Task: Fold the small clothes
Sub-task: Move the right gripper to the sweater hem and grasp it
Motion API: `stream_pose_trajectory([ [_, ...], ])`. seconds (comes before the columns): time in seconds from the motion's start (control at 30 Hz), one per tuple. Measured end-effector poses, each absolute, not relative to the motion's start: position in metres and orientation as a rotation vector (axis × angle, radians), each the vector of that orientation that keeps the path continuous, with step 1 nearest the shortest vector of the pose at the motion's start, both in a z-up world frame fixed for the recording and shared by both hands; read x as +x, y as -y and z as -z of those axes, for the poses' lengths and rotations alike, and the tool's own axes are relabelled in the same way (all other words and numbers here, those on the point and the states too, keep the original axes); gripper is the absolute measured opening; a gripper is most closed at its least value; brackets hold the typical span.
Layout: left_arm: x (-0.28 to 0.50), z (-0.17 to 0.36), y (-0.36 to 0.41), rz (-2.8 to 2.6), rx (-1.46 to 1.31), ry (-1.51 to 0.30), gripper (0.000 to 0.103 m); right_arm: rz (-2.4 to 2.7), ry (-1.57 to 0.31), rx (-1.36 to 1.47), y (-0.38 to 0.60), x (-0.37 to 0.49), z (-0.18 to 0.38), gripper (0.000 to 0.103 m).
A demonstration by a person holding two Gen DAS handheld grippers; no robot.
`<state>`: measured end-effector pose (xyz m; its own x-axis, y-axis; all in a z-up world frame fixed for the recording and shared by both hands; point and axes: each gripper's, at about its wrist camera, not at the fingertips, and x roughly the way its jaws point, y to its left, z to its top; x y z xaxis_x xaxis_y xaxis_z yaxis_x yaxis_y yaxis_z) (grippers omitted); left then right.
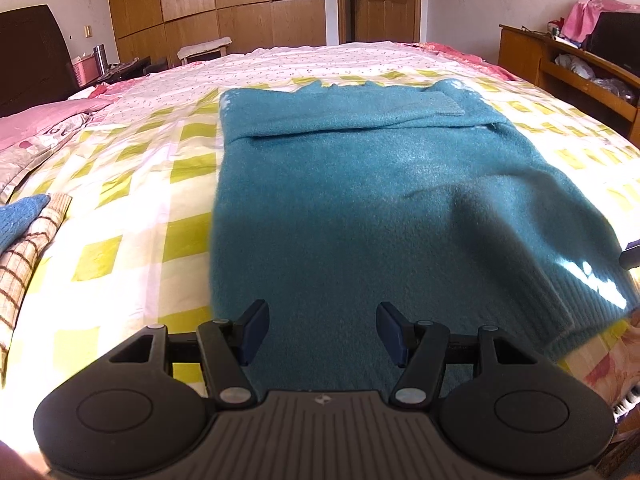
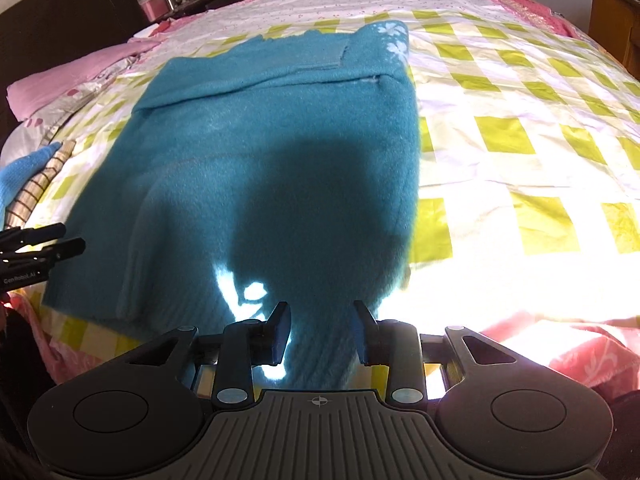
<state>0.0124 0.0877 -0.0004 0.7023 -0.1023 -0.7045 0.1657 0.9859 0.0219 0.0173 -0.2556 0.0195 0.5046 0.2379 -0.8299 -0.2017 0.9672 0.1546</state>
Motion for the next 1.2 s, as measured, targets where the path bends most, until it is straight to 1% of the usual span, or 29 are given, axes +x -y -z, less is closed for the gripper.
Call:
stream_pose_trajectory([
  [0.17, 0.0, 0.0, -0.094, 0.138, 0.073, -0.819, 0.064, -0.272, -1.042, 0.01, 0.252, 0.007, -0.013, 0.033],
  [0.33, 0.0, -0.001, -0.097, 0.14, 0.048, -0.841, 0.064, -0.269, -1.056, -0.027, 0.241, 0.011, -0.008, 0.036],
  [0.4, 0.0, 0.001, -0.095, 0.145, 0.057, -0.846, 0.064, -0.272, -1.069, -0.056, 0.236, 0.014, -0.004, 0.04],
  [0.47, 0.0, 0.002, -0.092, 0.154, 0.063, -0.85, 0.064, -0.269, -1.073, -0.068, 0.233, 0.017, 0.0, 0.04],
  [0.5, 0.0, 0.002, -0.092, 0.156, 0.065, -0.851, 0.064, -0.271, -1.076, -0.076, 0.233, 0.019, 0.0, 0.037],
  [0.53, 0.0, 0.003, -0.092, 0.157, 0.067, -0.854, 0.064, -0.267, -1.073, -0.092, 0.233, 0.02, -0.001, 0.025],
  [0.57, 0.0, 0.003, -0.092, 0.158, 0.068, -0.855, 0.064, -0.259, -1.073, -0.108, 0.235, 0.02, -0.002, 0.006],
  [0.6, 0.0, 0.003, -0.092, 0.16, 0.069, -0.857, 0.064, -0.253, -1.082, -0.112, 0.239, 0.022, -0.003, 0.0],
  [0.7, -0.001, 0.001, -0.093, 0.163, 0.081, -0.866, 0.064, -0.233, -1.109, -0.096, 0.257, 0.024, -0.01, 0.0],
  [0.77, -0.004, -0.001, -0.093, 0.172, 0.094, -0.865, 0.064, -0.202, -1.1, -0.114, 0.267, 0.023, -0.017, 0.0],
  [0.87, -0.007, -0.005, -0.092, 0.179, 0.105, -0.856, 0.064, -0.241, -1.075, -0.067, 0.275, 0.013, -0.031, 0.0],
  [0.9, -0.007, -0.006, -0.092, 0.18, 0.106, -0.852, 0.064, -0.272, -1.064, -0.051, 0.273, 0.009, -0.035, 0.003],
  [0.93, -0.007, -0.006, -0.092, 0.181, 0.103, -0.849, 0.064, -0.307, -1.05, -0.052, 0.268, 0.004, -0.037, 0.01],
  [1.0, -0.008, -0.007, -0.093, 0.181, 0.092, -0.844, 0.064, -0.368, -1.035, -0.125, 0.253, -0.006, -0.036, 0.01],
  [1.03, -0.009, -0.007, -0.093, 0.182, 0.086, -0.842, 0.064, -0.389, -1.032, -0.168, 0.245, -0.01, -0.034, 0.014],
  [1.13, -0.011, -0.008, -0.095, 0.184, 0.07, -0.834, 0.064, -0.445, -1.034, -0.284, 0.221, -0.021, -0.022, 0.02],
  [1.17, -0.012, -0.008, -0.095, 0.187, 0.062, -0.831, 0.064, -0.459, -1.041, -0.318, 0.212, -0.022, -0.019, 0.026],
  [1.2, -0.013, -0.009, -0.096, 0.189, 0.055, -0.829, 0.064, -0.466, -1.043, -0.344, 0.206, -0.022, -0.016, 0.028],
])
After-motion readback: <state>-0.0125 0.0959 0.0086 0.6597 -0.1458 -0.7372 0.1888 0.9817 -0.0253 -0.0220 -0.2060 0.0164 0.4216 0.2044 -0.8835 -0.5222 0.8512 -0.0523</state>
